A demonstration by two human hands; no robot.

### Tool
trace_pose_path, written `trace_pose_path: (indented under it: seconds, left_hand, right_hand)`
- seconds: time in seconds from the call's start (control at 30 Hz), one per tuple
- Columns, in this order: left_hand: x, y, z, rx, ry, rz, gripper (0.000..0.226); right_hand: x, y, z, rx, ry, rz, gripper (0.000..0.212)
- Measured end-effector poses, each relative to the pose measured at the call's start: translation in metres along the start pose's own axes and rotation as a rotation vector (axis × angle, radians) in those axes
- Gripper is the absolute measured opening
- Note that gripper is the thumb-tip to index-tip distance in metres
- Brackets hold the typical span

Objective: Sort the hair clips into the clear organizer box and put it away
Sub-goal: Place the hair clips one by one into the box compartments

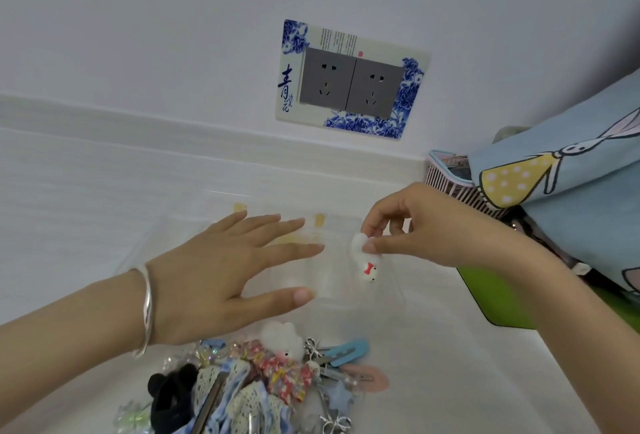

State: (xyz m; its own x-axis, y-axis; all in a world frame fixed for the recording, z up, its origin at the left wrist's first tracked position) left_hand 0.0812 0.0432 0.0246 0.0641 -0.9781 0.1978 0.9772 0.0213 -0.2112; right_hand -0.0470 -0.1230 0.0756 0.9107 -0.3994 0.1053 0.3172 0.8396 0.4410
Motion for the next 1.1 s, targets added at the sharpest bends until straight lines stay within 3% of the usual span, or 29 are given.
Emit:
trace_pose_path:
  seconds: [0.13, 0.4, 0.57, 0.77, 0.9, 1.1]
  left_hand:
    - [0.0, -0.001, 0.0, -0.011, 0.004, 0.0, 0.06]
    - [0.002, 0.0, -0.001, -0.009, -0.005, -0.002, 0.061]
    - [0.002, 0.002, 0.001, -0.013, -0.037, -0.013, 0.062]
    - [-0.01, 0.003, 0.01, 0.022, -0.123, -0.071, 0.063]
    - [-0.032, -0.005, 0.017, -0.003, -0.197, -0.16, 0.051]
    - [-0.057, -0.013, 0.01, 0.007, -0.259, -0.18, 0.038]
  right_hand:
    - [0.003, -0.007, -0.011, -0.139, 0.003, 0.002, 0.013]
    - [-0.001, 0.001, -0.008, -0.178, 0.134, -0.004, 0.013]
    - [-0.003, 0.006, -0.011, -0.269, 0.016, -0.012, 0.018]
    - [-0.038, 0.02, 0.011, -0.048, -0.23, 0.074, 0.017]
    - [-0.067, 0.045, -0.017, 0.221, -0.056, 0.058, 0.009]
    - [-0.073, 0.051, -0.068, 0.095, -0.026, -0.071, 0.016]
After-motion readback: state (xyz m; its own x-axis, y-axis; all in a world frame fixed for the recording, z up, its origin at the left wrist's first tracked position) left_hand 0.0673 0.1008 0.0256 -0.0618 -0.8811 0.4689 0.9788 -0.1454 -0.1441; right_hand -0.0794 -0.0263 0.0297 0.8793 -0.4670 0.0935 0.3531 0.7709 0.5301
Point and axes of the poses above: each hand's wrist, its own x-axis towards the middle knuckle, its own z-axis out of the back of the hand, y = z × x, the point moved 4 cm from there along x, towards the middle knuckle, and after that the axes turned 5 degrees about -y, right-handed, at the moved point
